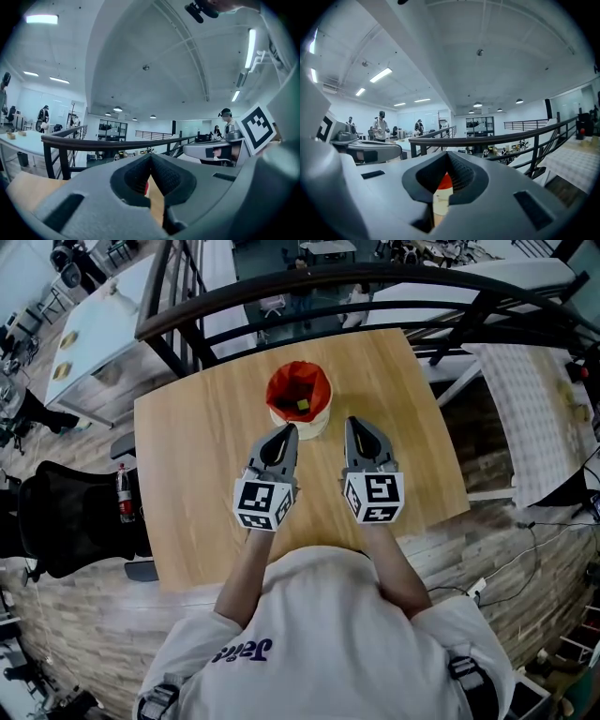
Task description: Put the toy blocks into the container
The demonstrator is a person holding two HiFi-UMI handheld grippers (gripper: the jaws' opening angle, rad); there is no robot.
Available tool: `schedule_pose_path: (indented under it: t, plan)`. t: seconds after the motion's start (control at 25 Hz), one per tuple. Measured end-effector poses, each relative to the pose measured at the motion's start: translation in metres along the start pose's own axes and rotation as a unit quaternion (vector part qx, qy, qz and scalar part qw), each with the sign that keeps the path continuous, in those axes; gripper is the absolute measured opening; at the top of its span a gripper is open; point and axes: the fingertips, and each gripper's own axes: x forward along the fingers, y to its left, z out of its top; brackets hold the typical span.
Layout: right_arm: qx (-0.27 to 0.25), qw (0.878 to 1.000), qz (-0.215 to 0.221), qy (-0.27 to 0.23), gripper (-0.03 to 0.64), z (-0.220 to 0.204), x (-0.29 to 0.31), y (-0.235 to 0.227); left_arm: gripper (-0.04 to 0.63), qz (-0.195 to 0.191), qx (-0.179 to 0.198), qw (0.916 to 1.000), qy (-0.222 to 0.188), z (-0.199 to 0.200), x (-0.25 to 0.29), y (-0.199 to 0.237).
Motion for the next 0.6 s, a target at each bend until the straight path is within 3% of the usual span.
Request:
schedule_pose_path:
  t: [0.6]
  plan:
    - [-0.009,1.000,0.017,-0.004,0.017,0.001,-0.019,0.024,0.007,0.004,0.005,0.9997,-0.022,0.006,-0.024,-0.011]
